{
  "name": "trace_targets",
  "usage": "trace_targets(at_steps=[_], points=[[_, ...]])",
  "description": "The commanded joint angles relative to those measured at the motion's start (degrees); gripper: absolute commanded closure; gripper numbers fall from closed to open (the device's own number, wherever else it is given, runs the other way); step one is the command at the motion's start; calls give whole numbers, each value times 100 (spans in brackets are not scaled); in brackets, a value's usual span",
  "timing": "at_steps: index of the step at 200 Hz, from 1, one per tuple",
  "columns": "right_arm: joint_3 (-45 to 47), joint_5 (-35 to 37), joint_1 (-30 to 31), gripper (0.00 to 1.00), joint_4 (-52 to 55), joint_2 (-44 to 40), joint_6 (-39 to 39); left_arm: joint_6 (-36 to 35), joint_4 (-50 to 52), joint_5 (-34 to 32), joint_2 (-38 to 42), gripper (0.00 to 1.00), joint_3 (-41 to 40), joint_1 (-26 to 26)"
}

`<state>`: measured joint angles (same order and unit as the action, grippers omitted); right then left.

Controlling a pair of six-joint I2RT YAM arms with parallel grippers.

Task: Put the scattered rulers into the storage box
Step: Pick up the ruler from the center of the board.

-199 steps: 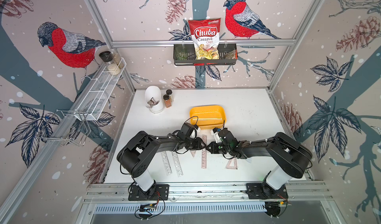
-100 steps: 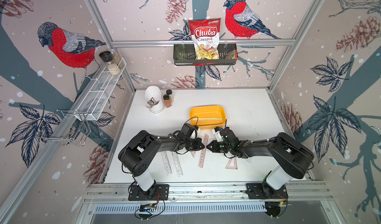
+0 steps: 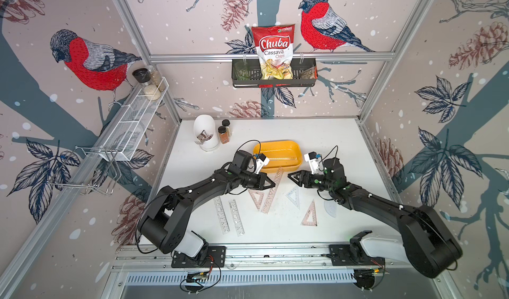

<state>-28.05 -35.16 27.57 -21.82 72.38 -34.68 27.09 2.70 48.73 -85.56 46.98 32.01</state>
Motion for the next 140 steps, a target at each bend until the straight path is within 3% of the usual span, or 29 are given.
trace_targets(at_steps=[1,43,75,101,140], points=[[-78,-767,-101,35,-583,18,20,-371,241,874,48,100,92,-21],[-323,-1200,27,39,-975,369,-207,-418,180,1189,-4,100,111,-21],[-412,-1333,190,50,-1023,397,-269,-418,170,1200,-22,100,97,-27],[-372,-1387,211,64,-1072,347,-338,-425,162,1215,-66,100,92,-20],[-366,-1399,156,93,-1016,337,-364,-416,134,1172,-75,100,105,-24]])
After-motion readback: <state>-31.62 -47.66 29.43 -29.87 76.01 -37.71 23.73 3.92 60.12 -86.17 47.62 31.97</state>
